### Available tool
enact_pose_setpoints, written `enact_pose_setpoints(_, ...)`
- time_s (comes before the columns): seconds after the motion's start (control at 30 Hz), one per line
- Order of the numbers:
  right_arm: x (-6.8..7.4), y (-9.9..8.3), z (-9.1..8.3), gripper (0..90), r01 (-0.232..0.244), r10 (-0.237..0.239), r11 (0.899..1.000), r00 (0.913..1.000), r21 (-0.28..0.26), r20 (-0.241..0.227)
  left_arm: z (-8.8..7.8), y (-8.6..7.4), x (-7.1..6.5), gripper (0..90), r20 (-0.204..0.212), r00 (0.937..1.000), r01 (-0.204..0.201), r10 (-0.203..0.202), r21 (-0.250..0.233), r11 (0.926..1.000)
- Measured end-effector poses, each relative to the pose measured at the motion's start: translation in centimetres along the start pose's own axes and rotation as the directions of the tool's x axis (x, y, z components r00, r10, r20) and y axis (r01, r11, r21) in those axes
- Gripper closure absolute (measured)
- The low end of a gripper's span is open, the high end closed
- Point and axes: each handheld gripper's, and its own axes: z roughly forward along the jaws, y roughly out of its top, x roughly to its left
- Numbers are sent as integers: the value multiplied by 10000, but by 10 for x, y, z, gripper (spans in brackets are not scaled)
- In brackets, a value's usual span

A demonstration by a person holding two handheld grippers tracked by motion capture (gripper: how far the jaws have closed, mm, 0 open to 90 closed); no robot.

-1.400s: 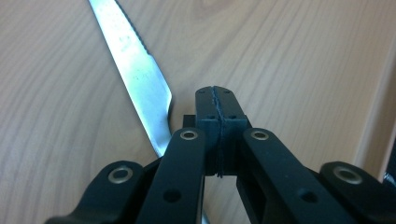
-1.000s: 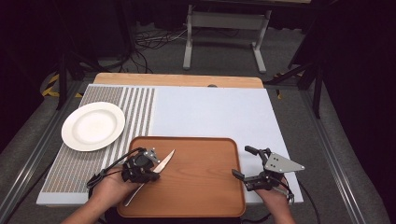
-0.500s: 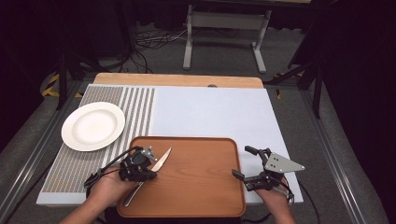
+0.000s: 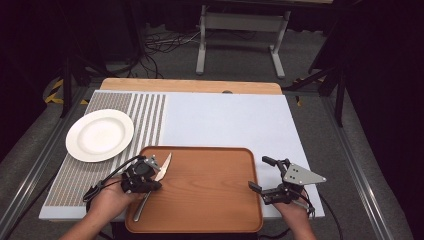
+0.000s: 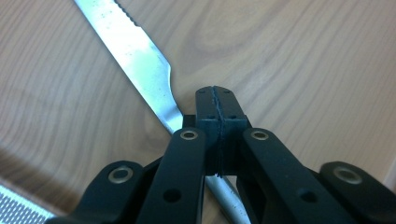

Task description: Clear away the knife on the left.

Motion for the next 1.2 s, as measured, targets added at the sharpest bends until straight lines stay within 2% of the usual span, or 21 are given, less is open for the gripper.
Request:
enact_pose_setpoints(0.27, 0, 0, 0, 71, -11, 11, 10000, 10000, -12, 38, -4, -8, 5, 900, -136, 9997, 222, -222, -3, 9998)
enact_pose_setpoints(0.4, 0, 0, 0, 71, 6, -6, 10000, 10000, -1, -12, -6, -12, 5, 900, -111, 9988, 472, -472, 13, 9989)
enact_pose_setpoints(0.43, 0, 0, 0, 71, 13, -13, 10000, 10000, 15, 4, -7, -13, 6, 900, -148, 9992, 378, -378, 17, 9993)
enact_pose_setpoints(0.8, 1, 0, 1, 71, 38, -38, 10000, 10000, 50, -38, -11, -24, 8, 900, -183, 9961, 861, -862, -51, 9963)
enact_pose_setpoints(0.83, 1, 0, 1, 71, 36, -36, 10000, 10000, 46, -36, -11, -24, 8, 900, -229, 9965, 809, -810, -68, 9967)
enact_pose_setpoints(0.87, 0, 0, 1, 71, 31, -31, 10000, 10000, 37, -23, -11, -26, 8, 900, -227, 9953, 939, -941, -70, 9956)
enact_pose_setpoints(1.2, 1, 0, 2, 71, 30, -30, 10000, 10000, 50, -23, -12, -27, 9, 899, -219, 9959, 880, -883, -121, 9960)
